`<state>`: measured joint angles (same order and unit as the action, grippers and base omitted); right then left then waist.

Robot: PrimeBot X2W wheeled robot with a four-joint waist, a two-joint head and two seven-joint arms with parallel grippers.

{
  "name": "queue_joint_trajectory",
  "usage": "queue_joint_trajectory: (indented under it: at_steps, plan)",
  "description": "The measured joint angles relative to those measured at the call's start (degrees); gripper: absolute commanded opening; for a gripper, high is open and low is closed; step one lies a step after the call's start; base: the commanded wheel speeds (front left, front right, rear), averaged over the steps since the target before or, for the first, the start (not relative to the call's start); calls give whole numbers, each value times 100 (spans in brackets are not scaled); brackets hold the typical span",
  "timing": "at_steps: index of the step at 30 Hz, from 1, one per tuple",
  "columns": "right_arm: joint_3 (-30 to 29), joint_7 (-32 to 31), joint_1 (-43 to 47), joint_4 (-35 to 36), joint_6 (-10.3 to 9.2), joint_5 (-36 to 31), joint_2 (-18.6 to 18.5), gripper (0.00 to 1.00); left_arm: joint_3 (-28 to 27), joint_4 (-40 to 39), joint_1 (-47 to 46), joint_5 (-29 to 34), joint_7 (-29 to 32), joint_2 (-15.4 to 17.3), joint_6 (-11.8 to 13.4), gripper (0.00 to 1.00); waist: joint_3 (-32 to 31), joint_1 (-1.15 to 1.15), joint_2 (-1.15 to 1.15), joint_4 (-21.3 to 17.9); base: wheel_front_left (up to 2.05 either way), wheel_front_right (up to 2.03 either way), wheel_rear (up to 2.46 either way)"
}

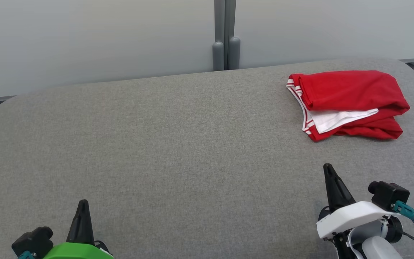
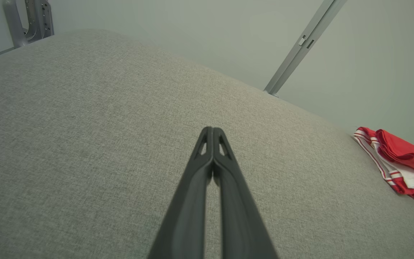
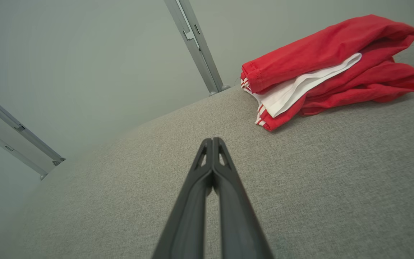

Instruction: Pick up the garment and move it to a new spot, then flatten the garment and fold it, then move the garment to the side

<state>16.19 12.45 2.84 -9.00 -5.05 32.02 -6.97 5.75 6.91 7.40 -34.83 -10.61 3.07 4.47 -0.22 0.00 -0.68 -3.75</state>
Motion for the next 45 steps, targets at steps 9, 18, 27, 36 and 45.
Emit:
queue_joint_trajectory:
  at_steps: [9,18,27,36,45]
  plan:
    - [-224,-169,-5,-1,100,701,13,0,-69,48,-18,-609,157,-3,-113,0,7,0,0,43,0,0,0]
    - [-435,-324,-23,-19,199,1411,12,0,-183,159,-124,-1240,352,-3,-233,0,12,0,0,85,0,0,0]
    - [-633,-502,-105,-69,303,2116,12,0,-246,218,-209,-1893,512,-1,-330,0,17,0,0,126,0,0,0]
    - [-831,-654,-139,-126,425,2817,14,0,-361,342,-325,-2554,678,0,-455,0,21,0,0,167,0,0,0]
    - [-1025,-804,-242,-200,567,3515,20,0,-421,399,-501,-3204,846,2,-557,0,25,0,0,208,0,0,0]
